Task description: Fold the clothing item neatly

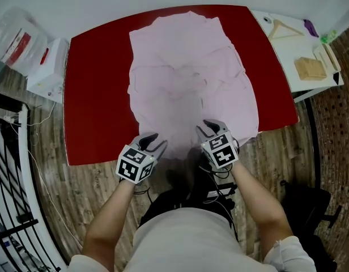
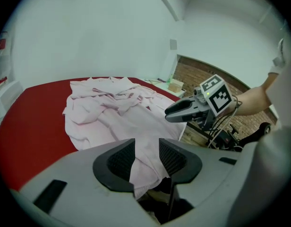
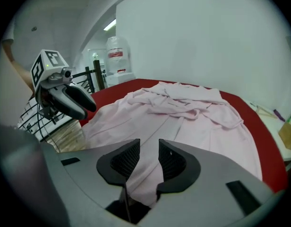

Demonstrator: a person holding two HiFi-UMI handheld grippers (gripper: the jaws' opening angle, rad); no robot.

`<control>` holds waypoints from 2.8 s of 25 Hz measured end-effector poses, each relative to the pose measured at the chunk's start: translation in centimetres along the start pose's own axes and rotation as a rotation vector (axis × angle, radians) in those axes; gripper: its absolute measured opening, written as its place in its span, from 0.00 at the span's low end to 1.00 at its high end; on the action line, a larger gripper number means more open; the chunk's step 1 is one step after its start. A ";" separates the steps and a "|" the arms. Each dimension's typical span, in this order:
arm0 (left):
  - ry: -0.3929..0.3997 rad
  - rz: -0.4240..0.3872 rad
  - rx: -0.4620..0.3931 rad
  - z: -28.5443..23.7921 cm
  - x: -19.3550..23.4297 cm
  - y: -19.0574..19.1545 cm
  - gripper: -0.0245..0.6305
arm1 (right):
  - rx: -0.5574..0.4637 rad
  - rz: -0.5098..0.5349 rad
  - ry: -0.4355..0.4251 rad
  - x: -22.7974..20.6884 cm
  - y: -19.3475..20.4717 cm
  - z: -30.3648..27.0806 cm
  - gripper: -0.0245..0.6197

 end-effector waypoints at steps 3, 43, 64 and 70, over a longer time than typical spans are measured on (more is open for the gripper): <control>-0.011 0.012 0.001 -1.1 -1.5 1.7 0.25 | 0.045 -0.049 -0.038 1.7 0.9 -0.5 0.23; -0.452 0.283 -0.183 -12.9 -10.9 5.2 0.07 | -0.056 0.548 -0.336 -0.5 -2.6 -3.1 0.06; -0.365 0.424 -0.184 -10.0 -11.0 12.9 0.25 | -0.125 0.465 -0.273 -3.1 2.0 -0.7 0.22; -0.338 0.409 -0.158 -7.7 -9.1 15.4 0.25 | -0.105 0.367 -0.203 -5.6 5.3 0.9 0.22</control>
Point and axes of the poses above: the fingertips, and each gripper's own axes: z backward along the fingers, x to its left, y out of its underside, the point moved 8 cm from there along z, backward along the fingers, and after that the axes turned 13 degrees about y, right-handed, at the moved point
